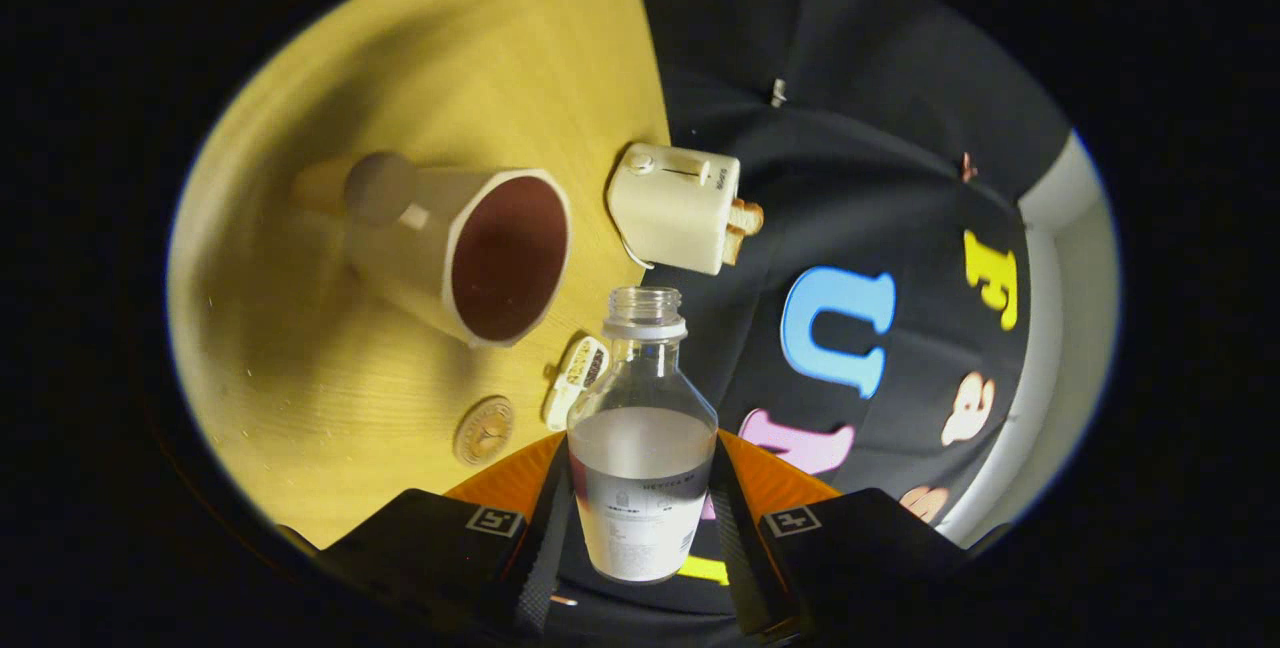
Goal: Take the bottle from table, then pour the juice into the cup, finally place the bottle on the coaster
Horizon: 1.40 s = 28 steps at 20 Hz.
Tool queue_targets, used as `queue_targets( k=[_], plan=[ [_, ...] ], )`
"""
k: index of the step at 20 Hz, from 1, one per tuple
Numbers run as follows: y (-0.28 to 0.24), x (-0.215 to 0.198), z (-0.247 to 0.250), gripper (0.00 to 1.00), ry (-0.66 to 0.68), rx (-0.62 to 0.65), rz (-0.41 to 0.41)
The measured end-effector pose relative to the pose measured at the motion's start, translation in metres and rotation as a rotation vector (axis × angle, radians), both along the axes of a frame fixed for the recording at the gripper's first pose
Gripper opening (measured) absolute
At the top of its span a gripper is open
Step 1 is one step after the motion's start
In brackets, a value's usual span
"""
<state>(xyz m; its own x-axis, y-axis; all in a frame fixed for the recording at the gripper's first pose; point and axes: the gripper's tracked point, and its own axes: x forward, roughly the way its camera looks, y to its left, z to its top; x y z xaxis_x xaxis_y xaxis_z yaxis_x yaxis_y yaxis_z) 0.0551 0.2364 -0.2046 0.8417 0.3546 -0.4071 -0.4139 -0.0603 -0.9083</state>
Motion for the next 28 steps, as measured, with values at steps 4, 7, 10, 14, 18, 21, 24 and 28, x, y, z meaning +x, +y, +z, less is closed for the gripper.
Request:
queue_targets(
  k=[4,7,10,14,18,21,24,28],
  plan=[
    [-0.005,-0.001,0.002,0.72,0.144,0.272,-0.168],
    [0.01,-0.009,0.007,0.72,0.253,0.489,-0.189],
    [0.004,-0.006,0.016,0.72,0.264,0.617,-0.249],
    [-0.001,-0.004,0.018,0.72,0.377,0.831,-0.347],
    [-0.013,0.015,0.042,0.72,0.441,1.092,-0.421],
    [-0.013,0.028,0.072,0.72,0.457,1.305,-0.378],
    [-0.032,0.056,0.092,0.73,0.412,1.417,-0.383],
    [-0.056,0.091,0.094,0.73,0.377,1.547,-0.443]
  ],
)
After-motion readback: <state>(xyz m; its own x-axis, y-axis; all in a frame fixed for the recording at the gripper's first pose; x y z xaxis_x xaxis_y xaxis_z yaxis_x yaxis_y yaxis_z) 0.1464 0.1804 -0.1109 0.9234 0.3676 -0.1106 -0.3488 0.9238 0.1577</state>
